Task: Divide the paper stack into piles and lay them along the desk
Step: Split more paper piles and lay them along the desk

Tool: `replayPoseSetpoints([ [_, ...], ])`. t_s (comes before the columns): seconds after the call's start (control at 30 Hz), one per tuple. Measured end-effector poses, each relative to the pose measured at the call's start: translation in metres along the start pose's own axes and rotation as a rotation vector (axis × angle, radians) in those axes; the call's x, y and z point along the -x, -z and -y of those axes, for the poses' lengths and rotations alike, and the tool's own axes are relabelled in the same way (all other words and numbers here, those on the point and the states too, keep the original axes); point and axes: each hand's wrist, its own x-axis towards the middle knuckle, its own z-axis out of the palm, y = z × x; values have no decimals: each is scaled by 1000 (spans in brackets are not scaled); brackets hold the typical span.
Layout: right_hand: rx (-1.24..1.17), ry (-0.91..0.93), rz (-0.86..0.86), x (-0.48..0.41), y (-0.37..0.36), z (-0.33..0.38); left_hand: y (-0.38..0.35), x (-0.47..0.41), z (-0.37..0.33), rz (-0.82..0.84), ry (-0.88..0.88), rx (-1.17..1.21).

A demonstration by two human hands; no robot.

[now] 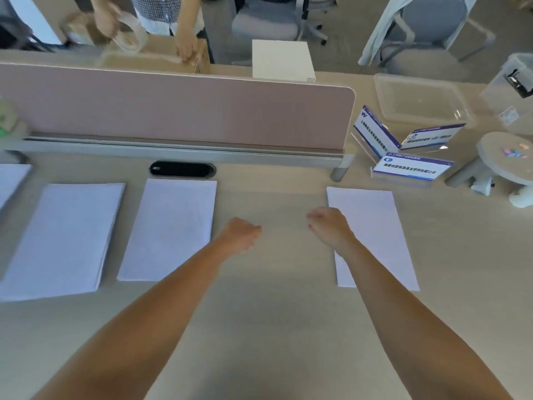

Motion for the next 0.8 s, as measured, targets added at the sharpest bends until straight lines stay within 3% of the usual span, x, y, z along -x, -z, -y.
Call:
replayPoseSetpoints([
  [0.07,-31,65,48,11,-45,35,49,19,24,-42,29,55],
  [0.17,-145,106,122,25,-118,84,125,34,73,-260,-28,1],
  [0.3,-288,38,250,54,-215,155,224,41,138,-442,-84,-314],
  [0.43,-259,-10,317,65,-315,209,316,32,202,-589,-76,-354],
  [0.63,-101,-68,251,53,-430,251,418,6,262,-648,42,-312],
  [0.8,-30,-165,130,63,-461,274,440,1,272,-564,8,-150],
])
